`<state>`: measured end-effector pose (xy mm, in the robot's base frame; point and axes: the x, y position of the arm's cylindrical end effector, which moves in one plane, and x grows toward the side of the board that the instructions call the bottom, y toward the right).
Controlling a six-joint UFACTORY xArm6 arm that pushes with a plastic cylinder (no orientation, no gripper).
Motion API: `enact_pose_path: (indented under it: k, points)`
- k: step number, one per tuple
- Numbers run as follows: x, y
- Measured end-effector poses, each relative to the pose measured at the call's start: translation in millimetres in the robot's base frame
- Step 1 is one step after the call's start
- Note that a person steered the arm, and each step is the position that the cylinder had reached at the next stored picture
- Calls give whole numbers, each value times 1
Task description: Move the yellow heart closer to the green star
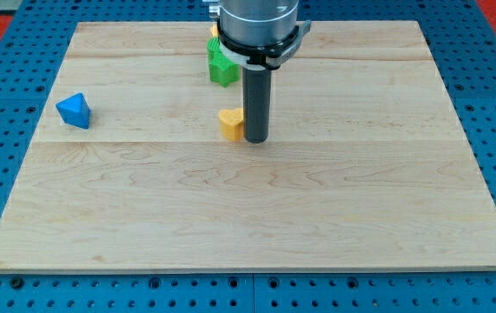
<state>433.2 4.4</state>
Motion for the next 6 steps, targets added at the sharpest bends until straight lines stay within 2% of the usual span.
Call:
enact_pose_path:
  k: [2, 6]
  points:
    - [-18, -30]
    - [-57, -33]
